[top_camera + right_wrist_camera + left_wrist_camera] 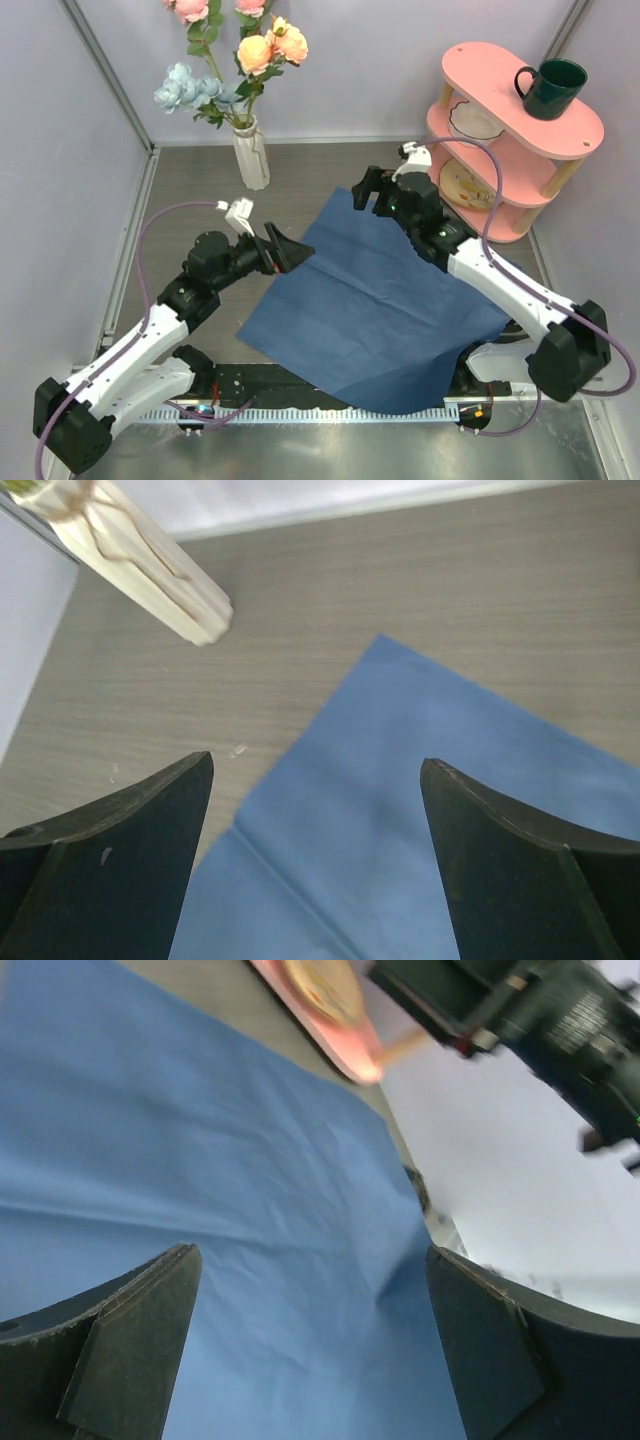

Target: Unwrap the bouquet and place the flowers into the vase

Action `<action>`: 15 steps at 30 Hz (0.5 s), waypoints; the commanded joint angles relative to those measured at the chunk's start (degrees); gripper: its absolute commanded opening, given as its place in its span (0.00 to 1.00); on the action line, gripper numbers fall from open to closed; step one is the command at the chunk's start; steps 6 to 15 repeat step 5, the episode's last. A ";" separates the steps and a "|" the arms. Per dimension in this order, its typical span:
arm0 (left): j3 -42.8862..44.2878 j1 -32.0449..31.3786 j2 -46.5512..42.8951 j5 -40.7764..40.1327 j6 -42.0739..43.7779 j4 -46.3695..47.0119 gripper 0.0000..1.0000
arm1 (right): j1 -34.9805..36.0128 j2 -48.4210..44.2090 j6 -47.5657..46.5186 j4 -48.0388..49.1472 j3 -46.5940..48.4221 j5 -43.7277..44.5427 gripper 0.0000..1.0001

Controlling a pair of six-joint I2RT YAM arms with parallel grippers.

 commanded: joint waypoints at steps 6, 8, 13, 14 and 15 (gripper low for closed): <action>1.84 -9.60 -11.01 3.46 3.71 3.06 1.00 | -0.12 -29.35 -1.81 -11.47 -14.29 5.77 0.93; 1.84 -9.60 -11.01 3.46 3.71 3.06 1.00 | -0.12 -29.35 -1.81 -11.47 -14.29 5.77 0.93; 1.84 -9.60 -11.01 3.46 3.71 3.06 1.00 | -0.12 -29.35 -1.81 -11.47 -14.29 5.77 0.93; 1.84 -9.60 -11.01 3.46 3.71 3.06 1.00 | -0.12 -29.35 -1.81 -11.47 -14.29 5.77 0.93; 1.84 -9.60 -11.01 3.46 3.71 3.06 1.00 | -0.12 -29.35 -1.81 -11.47 -14.29 5.77 0.93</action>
